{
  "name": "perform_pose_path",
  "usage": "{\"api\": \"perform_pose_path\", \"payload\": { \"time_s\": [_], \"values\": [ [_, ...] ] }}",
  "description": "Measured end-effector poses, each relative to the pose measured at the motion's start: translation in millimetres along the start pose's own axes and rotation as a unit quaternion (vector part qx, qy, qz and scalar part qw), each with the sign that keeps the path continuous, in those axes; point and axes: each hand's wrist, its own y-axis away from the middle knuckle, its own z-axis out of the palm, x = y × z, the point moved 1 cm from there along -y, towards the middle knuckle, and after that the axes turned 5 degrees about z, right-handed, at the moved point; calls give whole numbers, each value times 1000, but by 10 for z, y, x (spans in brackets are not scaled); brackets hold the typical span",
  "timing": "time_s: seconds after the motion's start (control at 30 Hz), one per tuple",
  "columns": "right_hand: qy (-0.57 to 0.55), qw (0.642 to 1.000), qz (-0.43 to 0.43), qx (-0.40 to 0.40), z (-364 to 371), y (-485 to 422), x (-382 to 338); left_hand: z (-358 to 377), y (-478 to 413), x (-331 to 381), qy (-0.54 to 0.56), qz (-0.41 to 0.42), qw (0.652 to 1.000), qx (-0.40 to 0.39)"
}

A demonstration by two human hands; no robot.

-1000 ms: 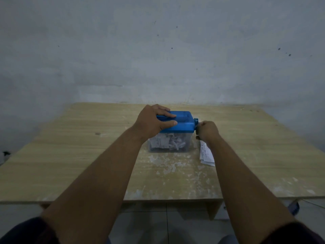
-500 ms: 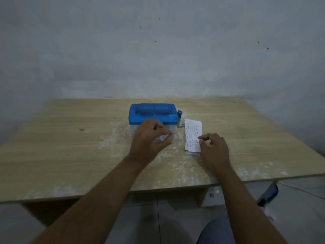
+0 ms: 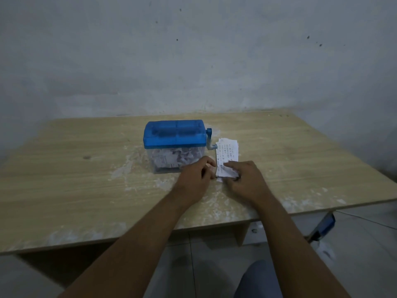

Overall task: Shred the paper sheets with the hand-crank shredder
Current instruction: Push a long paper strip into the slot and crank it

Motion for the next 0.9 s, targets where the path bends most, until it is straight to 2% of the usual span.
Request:
{"api": "perform_pose_path", "payload": {
  "time_s": [0.1, 0.17, 0.4, 0.6, 0.73, 0.9],
  "values": [
    [14, 1000, -7, 18, 4, 2, -37, -2, 34, -32, -15, -7, 1000, -8],
    [-1, 1000, -18, 22, -5, 13, -55, -12, 47, -35, -3, -9, 1000, -8],
    [48, 997, -40, 37, 23, 33, -14, -53, 103, 27, 27, -17, 999, -8],
    [3, 999, 24, 48, 0, -27, 50, -46, 104, 16, 41, -27, 999, -7],
    [21, 999, -8, 45, 54, -21, 30, -49, 98, 23, 31, -25, 999, -5],
    [61, 994, -34, 85, 27, -13, 54, -49, 98, 34, 32, -28, 999, -3]
  ]
}}
